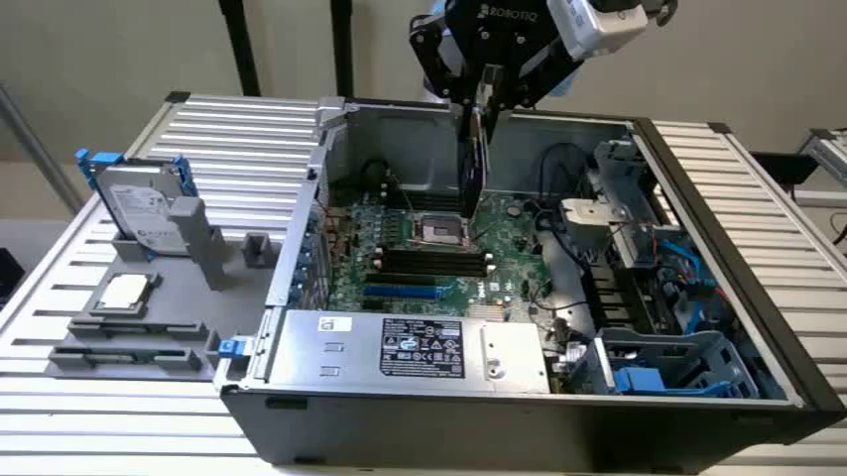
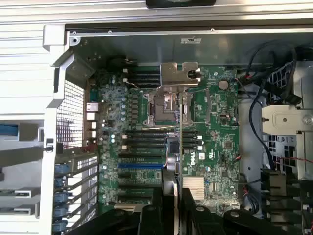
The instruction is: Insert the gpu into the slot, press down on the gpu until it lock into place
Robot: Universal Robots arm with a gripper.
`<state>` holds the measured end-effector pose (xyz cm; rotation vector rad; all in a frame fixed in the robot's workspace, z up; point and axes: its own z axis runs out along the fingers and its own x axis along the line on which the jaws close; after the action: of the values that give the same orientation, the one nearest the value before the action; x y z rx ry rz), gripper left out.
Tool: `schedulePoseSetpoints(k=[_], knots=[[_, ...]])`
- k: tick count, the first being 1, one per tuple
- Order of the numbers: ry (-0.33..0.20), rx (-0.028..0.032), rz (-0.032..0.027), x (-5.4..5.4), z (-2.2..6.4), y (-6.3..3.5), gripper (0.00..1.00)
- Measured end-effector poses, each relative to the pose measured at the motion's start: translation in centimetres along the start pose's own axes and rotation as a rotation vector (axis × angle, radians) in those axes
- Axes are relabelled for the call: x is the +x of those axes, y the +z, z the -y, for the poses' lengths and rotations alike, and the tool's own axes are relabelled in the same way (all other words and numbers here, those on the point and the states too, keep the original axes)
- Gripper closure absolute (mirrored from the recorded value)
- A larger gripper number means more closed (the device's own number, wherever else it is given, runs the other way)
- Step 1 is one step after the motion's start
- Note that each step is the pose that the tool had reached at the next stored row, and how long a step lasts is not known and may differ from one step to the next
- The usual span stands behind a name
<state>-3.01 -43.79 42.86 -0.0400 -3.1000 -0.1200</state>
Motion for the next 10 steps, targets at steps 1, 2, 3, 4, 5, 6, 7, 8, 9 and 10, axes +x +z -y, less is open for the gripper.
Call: schedulePoseSetpoints(k=[1, 2, 3, 4, 5, 6, 7, 8, 9, 10], knots=[[0.000, 0.0000, 0.0000, 0.00, 0.00, 0.00, 0.74], [0.000, 0.0000, 0.0000, 0.00, 0.00, 0.00, 0.74], [0.000, 0.0000, 0.0000, 0.00, 0.00, 0.00, 0.74], [0.000, 0.0000, 0.0000, 0.00, 0.00, 0.00, 0.74], [0.000, 0.0000, 0.0000, 0.00, 0.00, 0.00, 0.74], [0.000, 0.0000, 0.0000, 0.00, 0.00, 0.00, 0.74], [0.000, 0.0000, 0.0000, 0.00, 0.00, 0.00, 0.74], [0.000, 0.0000, 0.0000, 0.00, 0.00, 0.00, 0.74], [0.000, 0.0000, 0.0000, 0.00, 0.00, 0.00, 0.74], [0.000, 0.0002, -0.0001, 0.00, -0.01, 0.00, 0.74]])
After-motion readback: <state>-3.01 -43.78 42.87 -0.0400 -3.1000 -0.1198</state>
